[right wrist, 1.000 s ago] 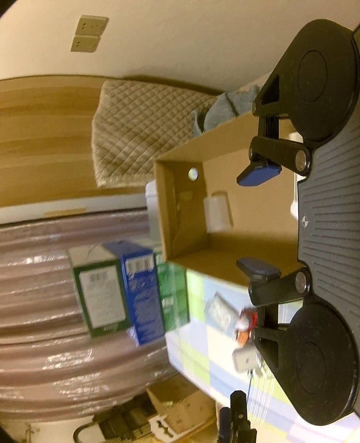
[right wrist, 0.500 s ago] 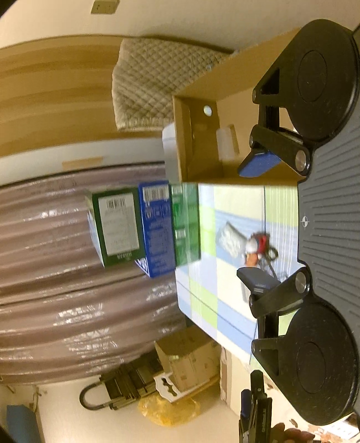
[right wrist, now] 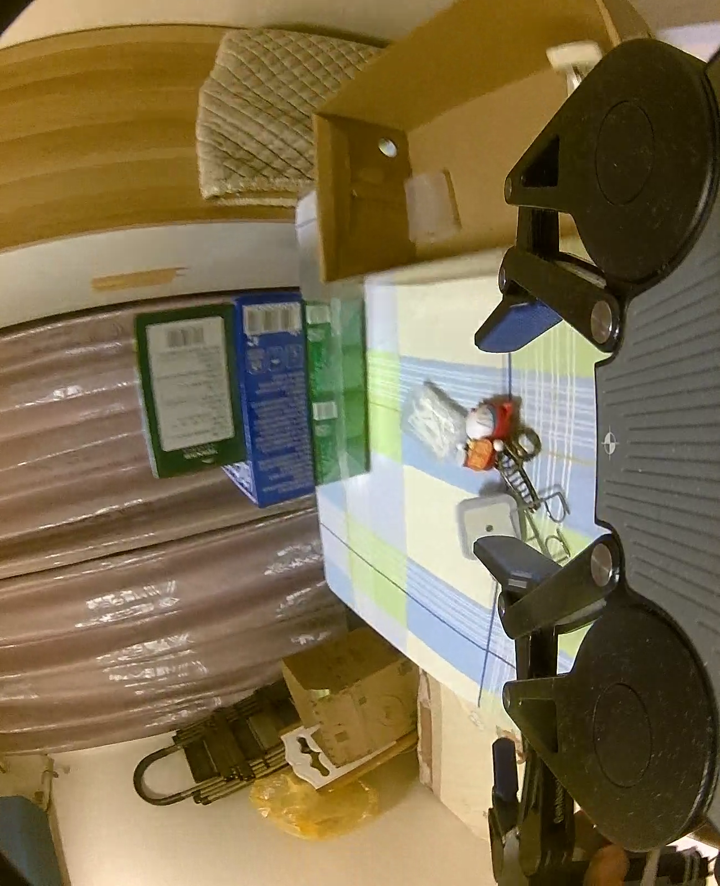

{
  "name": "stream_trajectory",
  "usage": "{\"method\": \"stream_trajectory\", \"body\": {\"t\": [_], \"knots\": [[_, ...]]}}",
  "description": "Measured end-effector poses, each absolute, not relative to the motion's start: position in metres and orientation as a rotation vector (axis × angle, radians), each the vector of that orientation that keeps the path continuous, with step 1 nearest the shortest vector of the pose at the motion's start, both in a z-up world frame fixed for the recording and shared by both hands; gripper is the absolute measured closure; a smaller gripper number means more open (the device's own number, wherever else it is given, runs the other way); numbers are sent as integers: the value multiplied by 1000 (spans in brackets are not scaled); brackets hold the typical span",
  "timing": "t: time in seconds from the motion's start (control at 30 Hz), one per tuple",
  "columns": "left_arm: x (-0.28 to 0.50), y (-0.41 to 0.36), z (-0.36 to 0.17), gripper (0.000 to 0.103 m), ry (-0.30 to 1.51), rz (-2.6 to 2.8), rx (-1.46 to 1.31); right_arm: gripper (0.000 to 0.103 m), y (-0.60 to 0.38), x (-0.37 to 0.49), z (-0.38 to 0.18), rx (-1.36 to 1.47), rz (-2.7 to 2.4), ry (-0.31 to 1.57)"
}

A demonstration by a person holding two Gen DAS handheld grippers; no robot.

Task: Organize rigid objects
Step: 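Move both tools back over the table objects, then close the left tool on the silver wire rack while the right tool reaches the red Doraemon figure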

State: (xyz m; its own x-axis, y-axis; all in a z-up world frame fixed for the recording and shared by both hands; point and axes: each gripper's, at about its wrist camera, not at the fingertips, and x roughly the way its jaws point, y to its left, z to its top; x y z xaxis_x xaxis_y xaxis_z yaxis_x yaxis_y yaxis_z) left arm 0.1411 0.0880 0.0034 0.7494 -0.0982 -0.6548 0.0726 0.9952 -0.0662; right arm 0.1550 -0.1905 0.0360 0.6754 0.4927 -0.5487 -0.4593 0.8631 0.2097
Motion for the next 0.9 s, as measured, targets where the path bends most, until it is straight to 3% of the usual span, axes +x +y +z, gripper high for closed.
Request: {"method": "stream_trajectory", "body": {"t": [0.53, 0.9], "knots": [[191, 86, -62, 20, 760, -143, -25, 33, -144, 211, -58, 30, 548, 699], [226, 67, -88, 21, 797, -249, 24, 33, -138, 248, -80, 45, 535, 741]]}}
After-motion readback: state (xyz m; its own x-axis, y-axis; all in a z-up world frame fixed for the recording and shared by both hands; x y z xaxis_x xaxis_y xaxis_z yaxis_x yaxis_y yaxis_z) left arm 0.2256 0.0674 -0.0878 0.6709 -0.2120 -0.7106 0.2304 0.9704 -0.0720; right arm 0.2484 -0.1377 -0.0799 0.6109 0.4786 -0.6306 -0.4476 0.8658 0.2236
